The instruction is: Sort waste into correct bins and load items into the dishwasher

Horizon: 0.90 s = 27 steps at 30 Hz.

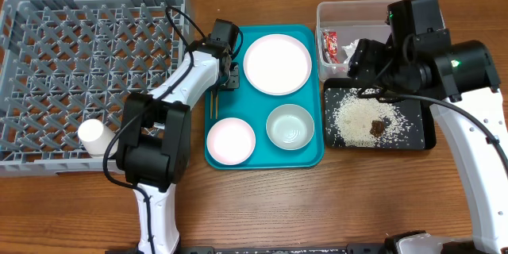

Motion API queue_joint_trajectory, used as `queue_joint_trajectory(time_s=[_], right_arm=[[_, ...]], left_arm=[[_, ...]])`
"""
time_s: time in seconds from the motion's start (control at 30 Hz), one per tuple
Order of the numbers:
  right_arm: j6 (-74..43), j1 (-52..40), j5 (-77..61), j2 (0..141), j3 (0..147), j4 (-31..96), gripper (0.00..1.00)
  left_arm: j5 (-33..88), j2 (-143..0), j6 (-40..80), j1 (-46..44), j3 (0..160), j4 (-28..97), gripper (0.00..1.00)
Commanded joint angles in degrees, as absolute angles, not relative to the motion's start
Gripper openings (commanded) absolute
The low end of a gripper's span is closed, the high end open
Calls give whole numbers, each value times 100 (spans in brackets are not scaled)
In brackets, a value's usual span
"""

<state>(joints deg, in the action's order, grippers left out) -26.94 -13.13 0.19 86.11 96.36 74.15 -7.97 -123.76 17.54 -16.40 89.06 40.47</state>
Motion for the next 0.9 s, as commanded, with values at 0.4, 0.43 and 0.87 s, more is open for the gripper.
queue_joint_trajectory(time_s=[0.4,0.43,0.87], right_arm=[[-2659,-1304,-5,8582,9710,7389,72],[-2659,-1304,-5,8582,9710,7393,72],[-2661,-1304,-5,8582,9710,7430,72]], left_arm=[[49,-12521,1800,-1680,8759,4294,5],[75,-12508,1800,-1678,8820,4383,4],[-215,-11622,1804,-1678,10372,5808,4]])
